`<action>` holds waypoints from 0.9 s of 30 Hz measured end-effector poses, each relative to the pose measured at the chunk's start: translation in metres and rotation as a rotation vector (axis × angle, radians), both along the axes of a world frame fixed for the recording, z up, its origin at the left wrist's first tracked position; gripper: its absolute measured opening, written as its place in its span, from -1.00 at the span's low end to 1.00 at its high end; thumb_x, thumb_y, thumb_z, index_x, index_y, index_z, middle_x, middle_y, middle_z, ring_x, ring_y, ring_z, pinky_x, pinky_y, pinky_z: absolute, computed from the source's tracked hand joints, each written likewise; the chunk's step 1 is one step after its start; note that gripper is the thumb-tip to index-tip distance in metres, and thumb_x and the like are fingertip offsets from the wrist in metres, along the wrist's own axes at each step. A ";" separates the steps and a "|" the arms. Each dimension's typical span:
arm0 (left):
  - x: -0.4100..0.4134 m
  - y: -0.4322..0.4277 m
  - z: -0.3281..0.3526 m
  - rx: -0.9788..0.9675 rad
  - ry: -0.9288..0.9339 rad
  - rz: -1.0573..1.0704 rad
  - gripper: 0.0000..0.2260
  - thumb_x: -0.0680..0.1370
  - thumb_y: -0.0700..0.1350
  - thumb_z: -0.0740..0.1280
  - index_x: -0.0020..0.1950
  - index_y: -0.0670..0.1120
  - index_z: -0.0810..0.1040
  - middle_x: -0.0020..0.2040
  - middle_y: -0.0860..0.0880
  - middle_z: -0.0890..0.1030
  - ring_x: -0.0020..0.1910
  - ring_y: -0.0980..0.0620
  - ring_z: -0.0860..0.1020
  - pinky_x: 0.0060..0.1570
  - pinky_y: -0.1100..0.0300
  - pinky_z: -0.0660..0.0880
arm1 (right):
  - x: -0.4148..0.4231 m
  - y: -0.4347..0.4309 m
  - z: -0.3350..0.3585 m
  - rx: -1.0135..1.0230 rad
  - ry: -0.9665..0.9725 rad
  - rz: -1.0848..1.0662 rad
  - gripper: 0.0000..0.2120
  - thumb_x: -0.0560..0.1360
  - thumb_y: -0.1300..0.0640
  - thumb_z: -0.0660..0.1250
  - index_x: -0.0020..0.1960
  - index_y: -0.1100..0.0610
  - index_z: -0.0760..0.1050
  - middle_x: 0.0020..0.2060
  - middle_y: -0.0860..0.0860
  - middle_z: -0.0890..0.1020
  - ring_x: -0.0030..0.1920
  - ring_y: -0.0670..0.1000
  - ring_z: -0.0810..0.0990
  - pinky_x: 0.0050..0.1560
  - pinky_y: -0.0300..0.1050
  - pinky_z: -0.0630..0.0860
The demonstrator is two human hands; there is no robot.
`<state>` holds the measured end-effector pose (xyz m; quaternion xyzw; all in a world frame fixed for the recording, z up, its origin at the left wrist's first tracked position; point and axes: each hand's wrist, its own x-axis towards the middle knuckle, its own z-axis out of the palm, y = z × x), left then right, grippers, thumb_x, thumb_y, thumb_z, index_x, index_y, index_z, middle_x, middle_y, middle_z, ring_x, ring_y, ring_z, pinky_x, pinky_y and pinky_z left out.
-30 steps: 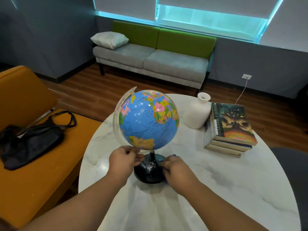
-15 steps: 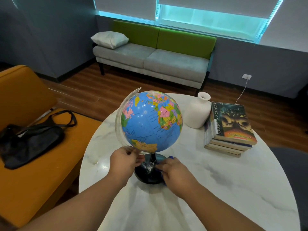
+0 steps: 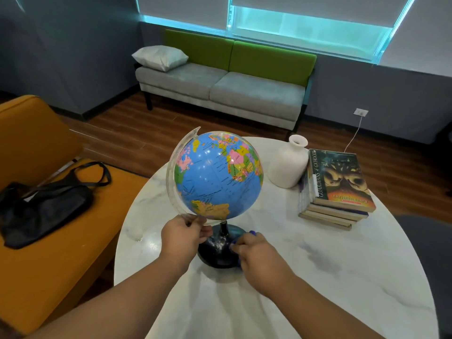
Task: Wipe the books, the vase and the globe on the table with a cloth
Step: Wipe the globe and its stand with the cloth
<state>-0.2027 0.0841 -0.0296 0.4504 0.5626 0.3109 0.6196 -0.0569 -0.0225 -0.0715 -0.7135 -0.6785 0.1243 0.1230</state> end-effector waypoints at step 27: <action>-0.009 0.006 -0.001 -0.018 -0.006 -0.040 -0.93 0.59 -0.23 0.31 -0.07 -0.21 0.52 -0.27 -0.18 0.67 -0.24 -0.09 0.68 -0.26 0.17 0.58 | 0.023 0.006 -0.013 -0.112 0.057 -0.059 -0.52 0.43 0.14 0.38 0.35 0.00 0.47 0.27 -0.03 0.45 0.25 0.09 0.38 0.16 -0.27 0.39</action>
